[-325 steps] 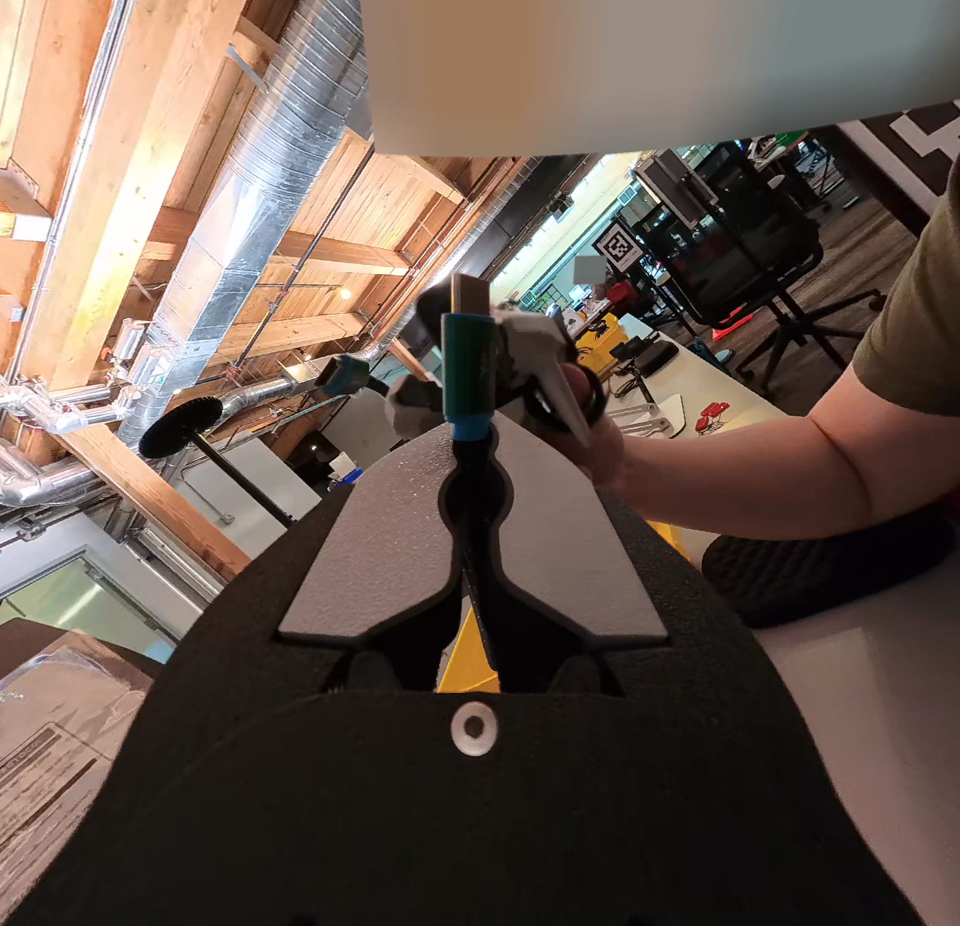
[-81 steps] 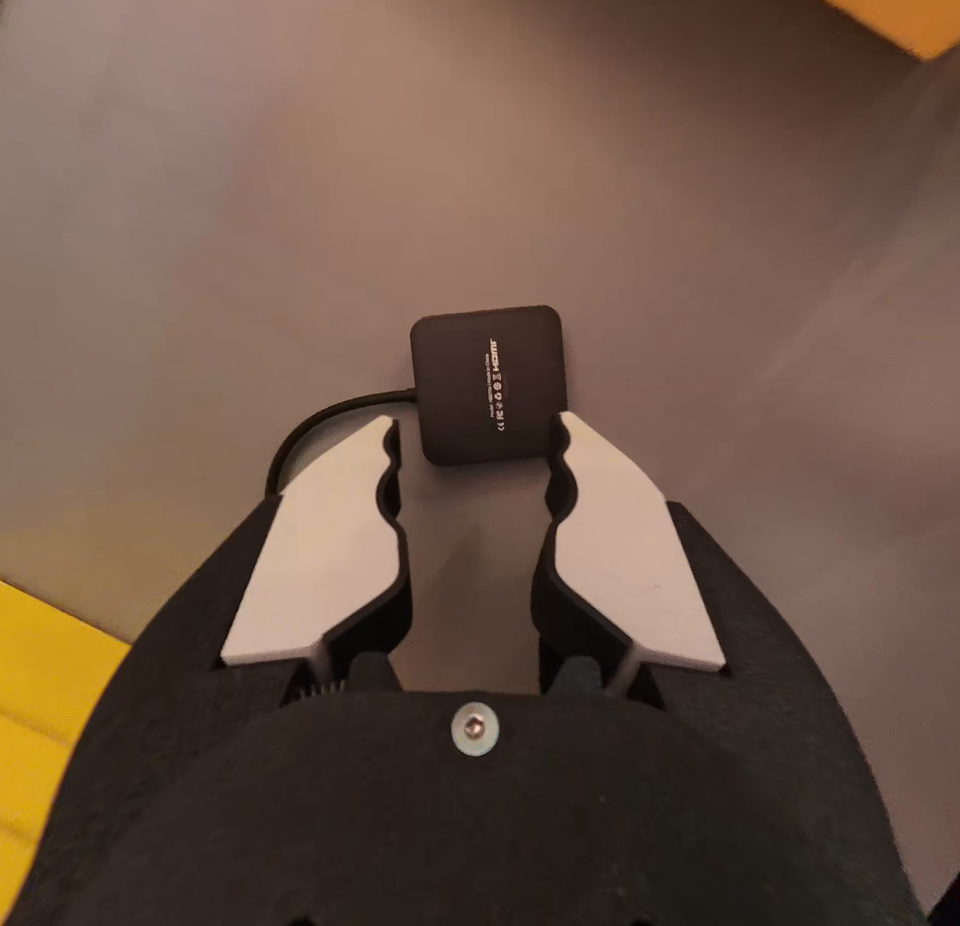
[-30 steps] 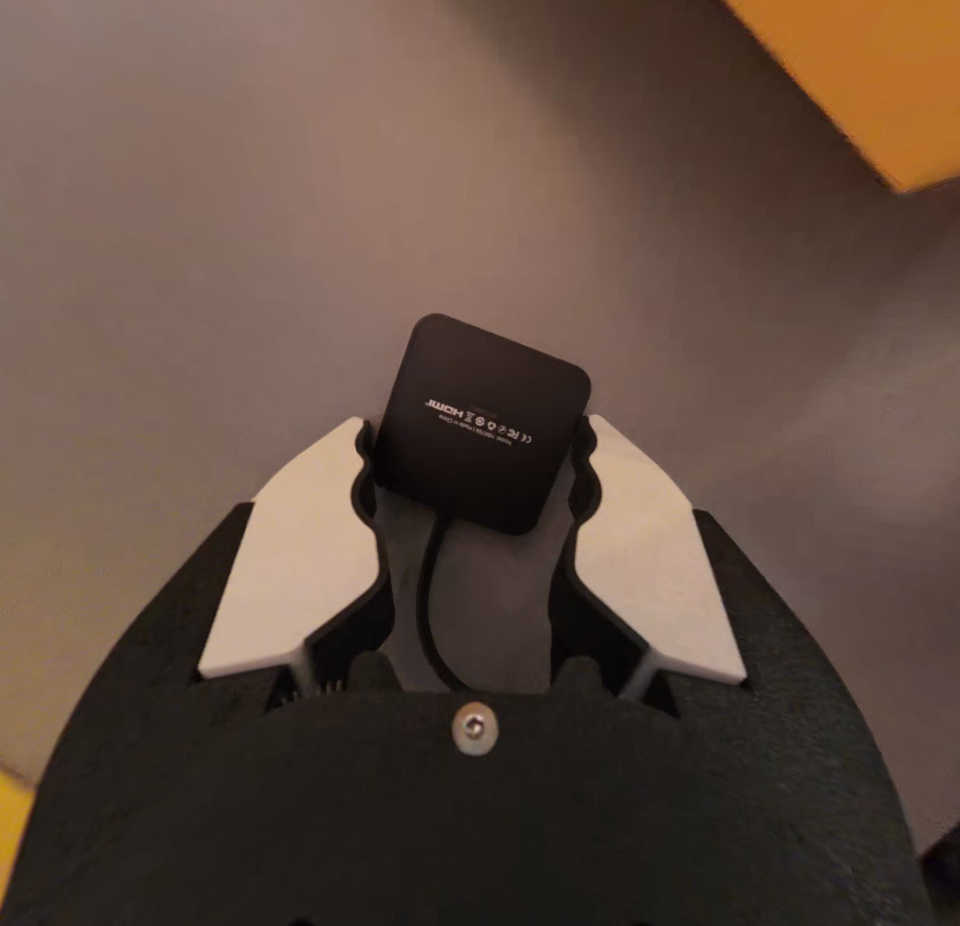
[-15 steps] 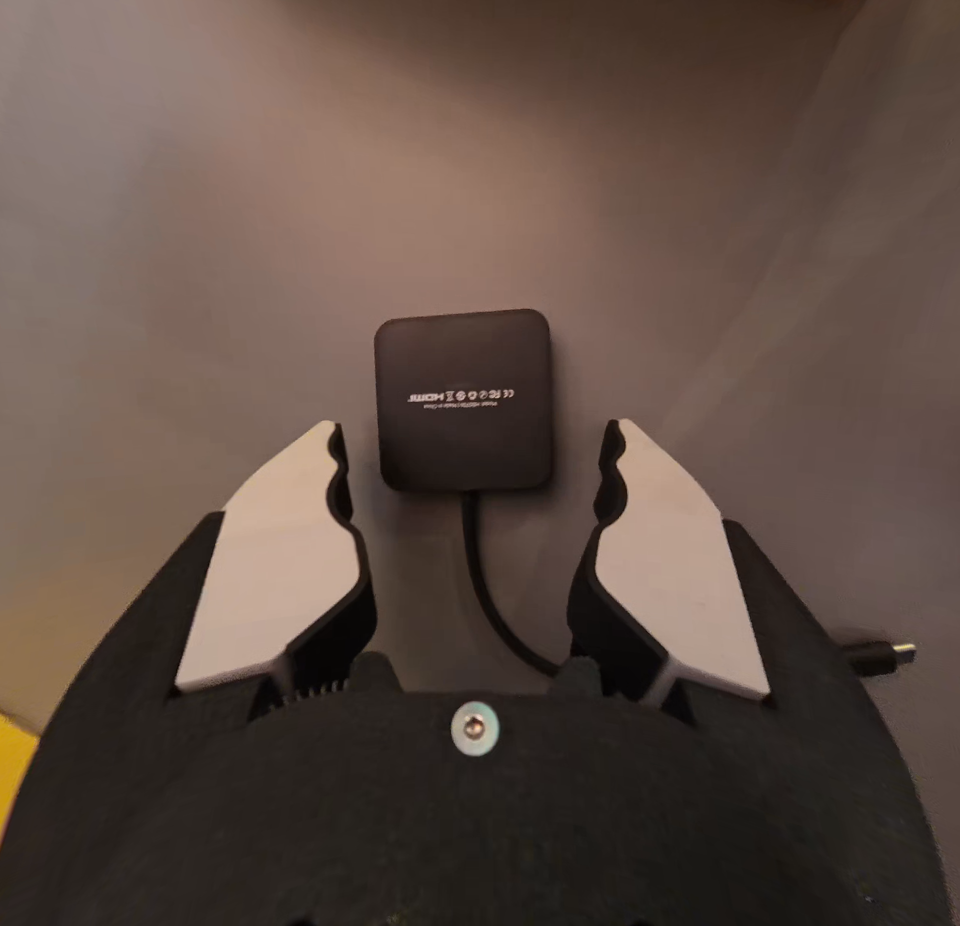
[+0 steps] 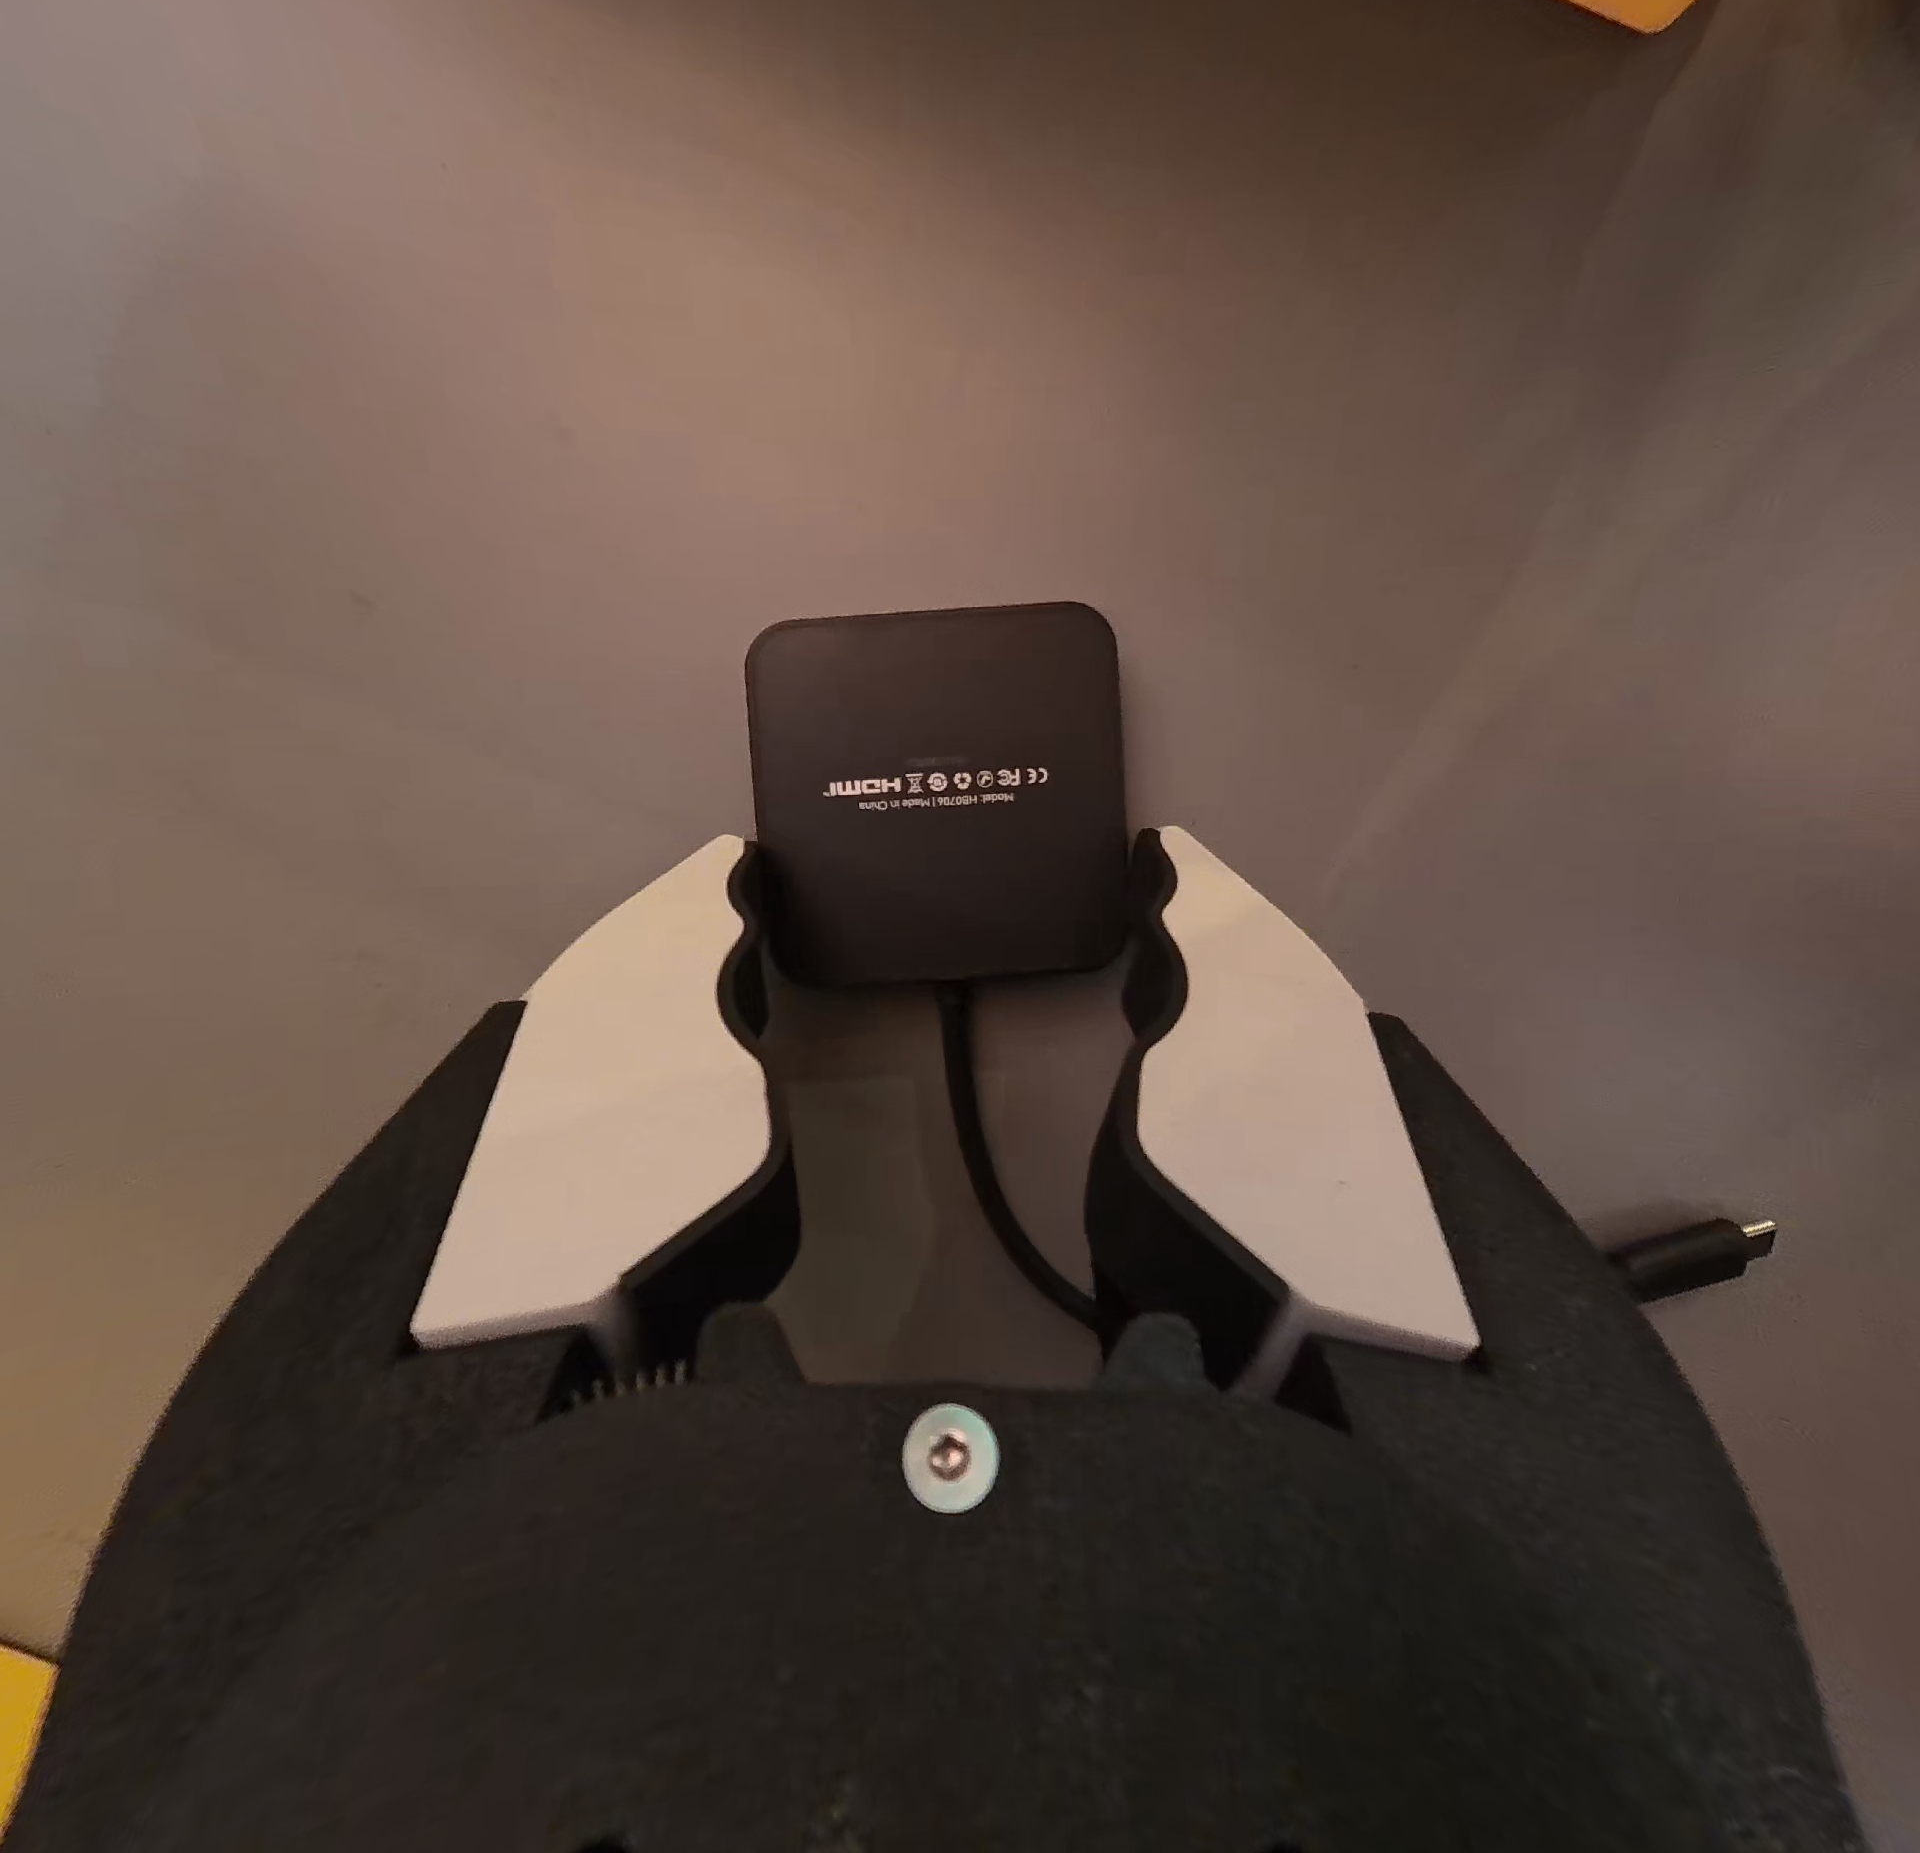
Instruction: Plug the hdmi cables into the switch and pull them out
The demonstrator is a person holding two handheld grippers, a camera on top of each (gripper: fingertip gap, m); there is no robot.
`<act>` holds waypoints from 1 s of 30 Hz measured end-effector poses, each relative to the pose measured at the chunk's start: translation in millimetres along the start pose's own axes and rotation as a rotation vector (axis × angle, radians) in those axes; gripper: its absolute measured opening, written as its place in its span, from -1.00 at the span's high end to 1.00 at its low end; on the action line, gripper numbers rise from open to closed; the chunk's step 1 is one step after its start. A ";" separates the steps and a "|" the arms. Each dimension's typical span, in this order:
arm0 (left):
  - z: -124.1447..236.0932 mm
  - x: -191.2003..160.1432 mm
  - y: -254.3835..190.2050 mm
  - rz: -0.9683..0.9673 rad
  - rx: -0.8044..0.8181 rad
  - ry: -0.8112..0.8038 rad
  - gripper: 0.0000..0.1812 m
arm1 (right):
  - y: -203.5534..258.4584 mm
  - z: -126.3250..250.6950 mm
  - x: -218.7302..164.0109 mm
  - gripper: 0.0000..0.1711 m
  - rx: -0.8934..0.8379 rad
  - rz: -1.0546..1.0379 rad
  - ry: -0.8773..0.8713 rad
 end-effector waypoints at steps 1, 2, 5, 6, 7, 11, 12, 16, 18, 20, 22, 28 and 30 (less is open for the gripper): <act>-0.2 -0.1 0.2 -0.001 -0.001 -0.003 0.26 | 0.7 -0.2 -0.3 0.75 -0.001 0.010 -0.001; -0.3 -0.3 0.3 0.000 -0.002 -0.005 0.26 | 1.0 -0.3 -0.5 0.75 -0.007 0.019 0.000; -0.7 -2.4 0.6 -0.012 -0.007 -0.038 0.25 | 3.5 -1.3 -1.6 0.75 0.003 0.042 0.003; -1.0 -3.2 1.0 -0.011 -0.008 -0.051 0.26 | 4.3 -1.6 -1.9 0.75 0.005 0.047 0.006; -0.9 -3.5 0.9 -0.010 -0.007 -0.056 0.26 | 5.2 -2.0 -2.2 0.75 0.007 0.049 0.007; 0.0 -4.8 0.4 0.027 0.017 -0.049 0.26 | 8.9 -3.8 -3.5 0.75 0.013 0.074 0.006; 1.1 -5.5 1.1 0.037 0.023 -0.042 0.26 | 9.8 -4.2 -4.0 0.75 0.017 0.082 0.008; 20.8 -1.4 8.5 0.097 0.032 -0.127 0.27 | 14.1 -7.1 -7.1 0.75 0.029 0.107 0.030; 40.6 3.5 16.5 0.115 0.081 -0.184 0.26 | 18.5 -10.4 -9.8 0.75 0.041 0.106 0.043; 64.8 8.9 24.2 0.126 0.141 -0.235 0.27 | 26.1 -15.3 -13.3 0.75 0.066 0.095 0.056; 90.8 14.2 30.3 0.141 0.201 -0.285 0.27 | 36.7 -21.4 -17.4 0.75 0.098 0.066 0.058; 163.4 22.7 35.5 0.158 0.298 -0.419 0.27 | 87.0 -39.2 -30.8 0.75 0.260 -0.009 0.052; 182.8 20.0 34.6 0.173 0.320 -0.440 0.26 | 109.4 -44.2 -35.6 0.75 0.302 0.005 0.070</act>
Point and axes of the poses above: each gripper's, where its closed fingertips meet, z back along the fingers, x out of its top, y = z × x across the jaws, the point moved 8 cm from there along z, back along the fingers, and after that the axes turned 3 degrees about -x, right-handed, at the moved point
